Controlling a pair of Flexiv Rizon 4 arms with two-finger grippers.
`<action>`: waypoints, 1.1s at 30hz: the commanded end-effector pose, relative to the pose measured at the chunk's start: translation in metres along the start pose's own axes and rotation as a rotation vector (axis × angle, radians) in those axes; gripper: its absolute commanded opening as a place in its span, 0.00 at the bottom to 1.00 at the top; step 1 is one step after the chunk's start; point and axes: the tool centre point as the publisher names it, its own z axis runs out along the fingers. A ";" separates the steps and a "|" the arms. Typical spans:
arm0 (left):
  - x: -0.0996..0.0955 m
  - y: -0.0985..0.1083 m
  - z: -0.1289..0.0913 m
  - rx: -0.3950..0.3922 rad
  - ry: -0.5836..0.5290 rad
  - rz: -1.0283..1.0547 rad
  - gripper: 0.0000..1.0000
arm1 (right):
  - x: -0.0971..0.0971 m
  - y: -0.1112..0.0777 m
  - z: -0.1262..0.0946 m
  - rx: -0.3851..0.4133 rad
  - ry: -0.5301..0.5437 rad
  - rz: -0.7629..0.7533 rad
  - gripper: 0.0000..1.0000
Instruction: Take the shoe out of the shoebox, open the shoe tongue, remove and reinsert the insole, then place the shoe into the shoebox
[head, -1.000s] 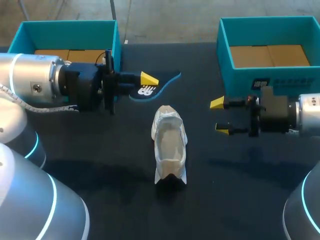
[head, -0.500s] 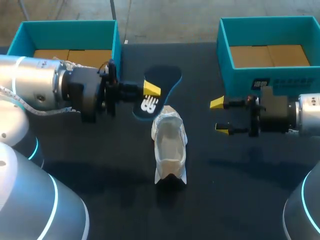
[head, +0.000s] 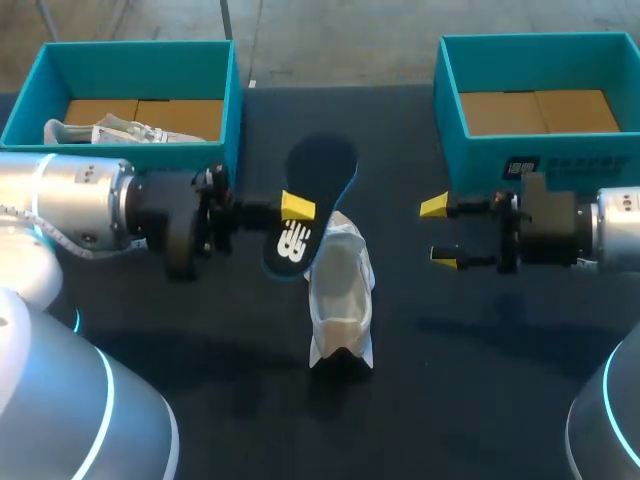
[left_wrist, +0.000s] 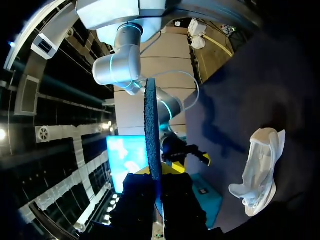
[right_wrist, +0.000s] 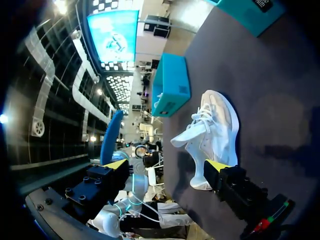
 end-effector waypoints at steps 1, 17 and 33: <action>0.014 -0.011 -0.005 -0.025 -0.004 0.009 0.00 | 0.000 -0.001 0.001 -0.003 -0.001 0.000 1.00; 0.049 -0.008 0.005 -0.037 0.019 0.034 0.00 | 0.037 0.002 0.028 0.040 0.038 -0.039 1.00; 0.062 0.012 0.031 -0.071 0.044 0.126 0.00 | 0.058 -0.003 0.050 0.110 0.074 -0.059 0.82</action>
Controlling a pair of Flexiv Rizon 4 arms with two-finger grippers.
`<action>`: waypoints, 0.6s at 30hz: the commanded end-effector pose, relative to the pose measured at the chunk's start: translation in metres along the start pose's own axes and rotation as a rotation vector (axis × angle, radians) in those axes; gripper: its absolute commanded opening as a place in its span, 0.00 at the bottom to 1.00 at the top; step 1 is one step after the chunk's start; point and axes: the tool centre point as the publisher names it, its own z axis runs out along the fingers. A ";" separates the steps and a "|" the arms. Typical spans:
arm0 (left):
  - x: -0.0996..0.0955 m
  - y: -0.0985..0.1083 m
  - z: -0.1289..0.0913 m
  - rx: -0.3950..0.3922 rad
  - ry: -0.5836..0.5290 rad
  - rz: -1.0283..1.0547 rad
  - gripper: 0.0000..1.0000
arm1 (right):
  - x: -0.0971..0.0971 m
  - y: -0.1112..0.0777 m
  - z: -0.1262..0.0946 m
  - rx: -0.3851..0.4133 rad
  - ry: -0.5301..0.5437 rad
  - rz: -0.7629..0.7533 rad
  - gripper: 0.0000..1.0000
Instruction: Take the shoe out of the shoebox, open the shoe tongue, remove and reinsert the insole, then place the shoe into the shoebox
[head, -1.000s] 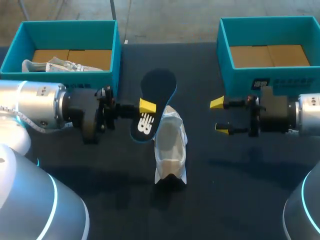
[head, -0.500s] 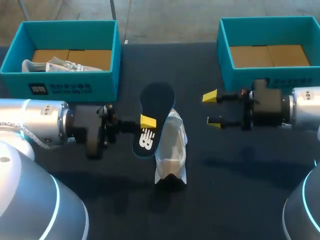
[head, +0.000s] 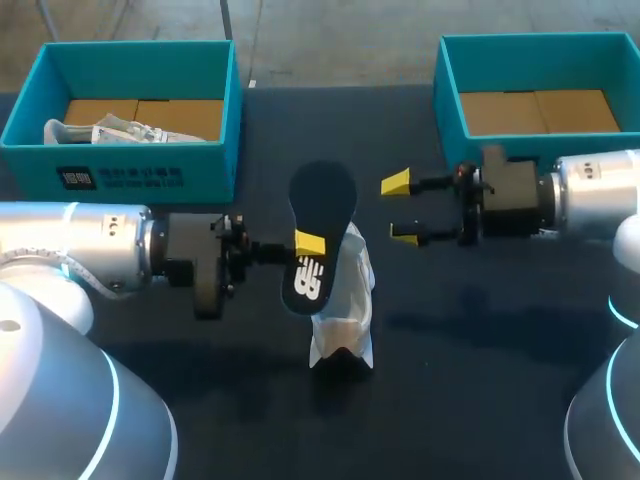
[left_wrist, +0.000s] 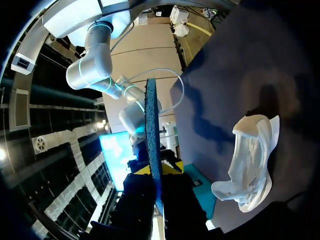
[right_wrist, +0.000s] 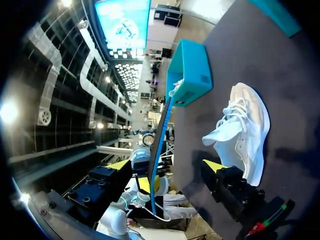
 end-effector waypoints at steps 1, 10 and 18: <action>0.003 0.009 0.018 0.003 -0.010 0.010 0.00 | 0.004 0.003 0.009 0.003 0.002 -0.006 0.80; 0.004 0.013 0.037 0.017 -0.011 0.013 0.00 | 0.008 0.004 0.018 0.032 0.017 -0.015 0.53; 0.003 0.013 0.050 0.015 -0.010 0.010 0.00 | 0.006 0.005 0.023 0.055 0.032 -0.017 0.45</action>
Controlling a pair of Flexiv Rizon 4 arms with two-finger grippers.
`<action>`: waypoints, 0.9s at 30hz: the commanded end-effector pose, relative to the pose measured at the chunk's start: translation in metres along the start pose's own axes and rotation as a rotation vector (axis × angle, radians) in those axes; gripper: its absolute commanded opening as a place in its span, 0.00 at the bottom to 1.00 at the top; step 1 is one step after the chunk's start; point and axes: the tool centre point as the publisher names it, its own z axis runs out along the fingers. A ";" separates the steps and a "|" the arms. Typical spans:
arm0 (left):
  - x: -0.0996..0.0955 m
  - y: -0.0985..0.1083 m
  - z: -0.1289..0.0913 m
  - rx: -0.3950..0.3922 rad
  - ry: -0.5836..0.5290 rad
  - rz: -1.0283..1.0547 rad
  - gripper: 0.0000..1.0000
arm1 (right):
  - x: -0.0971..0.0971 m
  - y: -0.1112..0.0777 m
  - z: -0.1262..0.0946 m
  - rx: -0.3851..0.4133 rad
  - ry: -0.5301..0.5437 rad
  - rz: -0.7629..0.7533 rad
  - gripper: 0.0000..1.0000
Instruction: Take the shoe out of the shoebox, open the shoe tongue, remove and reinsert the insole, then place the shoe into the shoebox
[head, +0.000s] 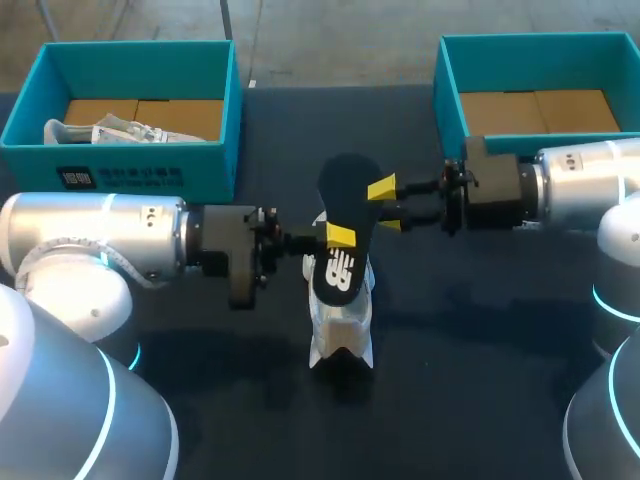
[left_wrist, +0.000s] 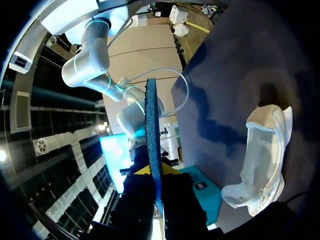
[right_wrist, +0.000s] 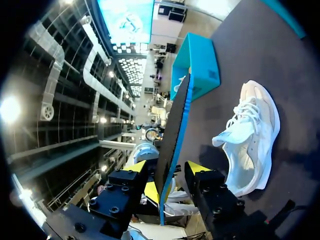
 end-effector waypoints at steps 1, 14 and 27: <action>0.001 0.001 0.014 -0.001 -0.001 0.000 0.00 | -0.003 0.005 0.006 0.010 0.004 0.000 0.45; 0.000 -0.005 0.028 0.002 -0.017 -0.012 0.00 | -0.004 0.005 0.007 0.007 0.024 -0.012 0.27; 0.001 -0.011 0.025 0.003 -0.004 -0.074 1.00 | -0.004 0.001 0.007 0.012 0.028 -0.016 0.00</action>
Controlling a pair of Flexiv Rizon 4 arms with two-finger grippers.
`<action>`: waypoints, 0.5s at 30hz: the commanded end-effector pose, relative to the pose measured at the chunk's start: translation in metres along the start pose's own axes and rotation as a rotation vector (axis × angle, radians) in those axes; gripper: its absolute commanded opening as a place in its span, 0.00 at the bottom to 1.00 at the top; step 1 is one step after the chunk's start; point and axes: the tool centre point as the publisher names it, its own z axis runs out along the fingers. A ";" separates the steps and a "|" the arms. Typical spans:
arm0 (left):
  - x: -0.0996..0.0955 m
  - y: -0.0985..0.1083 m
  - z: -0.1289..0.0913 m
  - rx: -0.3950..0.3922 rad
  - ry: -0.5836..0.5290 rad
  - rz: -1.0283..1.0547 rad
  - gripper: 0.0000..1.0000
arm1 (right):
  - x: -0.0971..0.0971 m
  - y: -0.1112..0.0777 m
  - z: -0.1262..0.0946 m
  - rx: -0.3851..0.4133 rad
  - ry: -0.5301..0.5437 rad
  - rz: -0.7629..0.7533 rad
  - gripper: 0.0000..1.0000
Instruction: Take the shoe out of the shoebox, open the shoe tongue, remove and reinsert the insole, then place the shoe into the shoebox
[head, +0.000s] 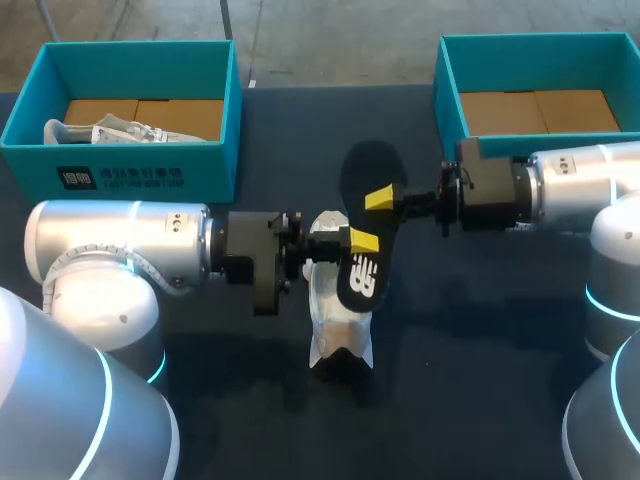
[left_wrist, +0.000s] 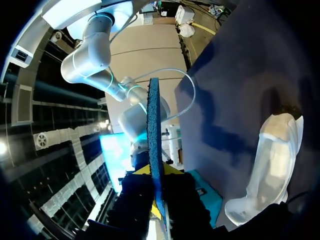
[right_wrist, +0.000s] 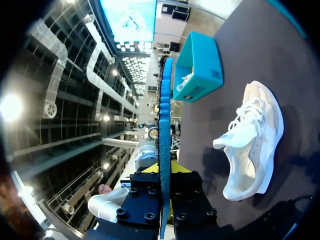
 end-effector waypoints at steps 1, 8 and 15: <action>-0.002 -0.004 -0.002 0.004 0.012 -0.020 1.00 | -0.001 0.000 0.002 0.001 -0.002 0.001 0.00; 0.001 -0.009 -0.026 0.045 0.133 -0.076 1.00 | -0.008 0.004 0.000 0.002 -0.008 0.012 0.00; 0.001 -0.009 -0.050 0.057 0.238 -0.107 1.00 | -0.017 0.004 0.001 0.011 -0.017 0.035 0.00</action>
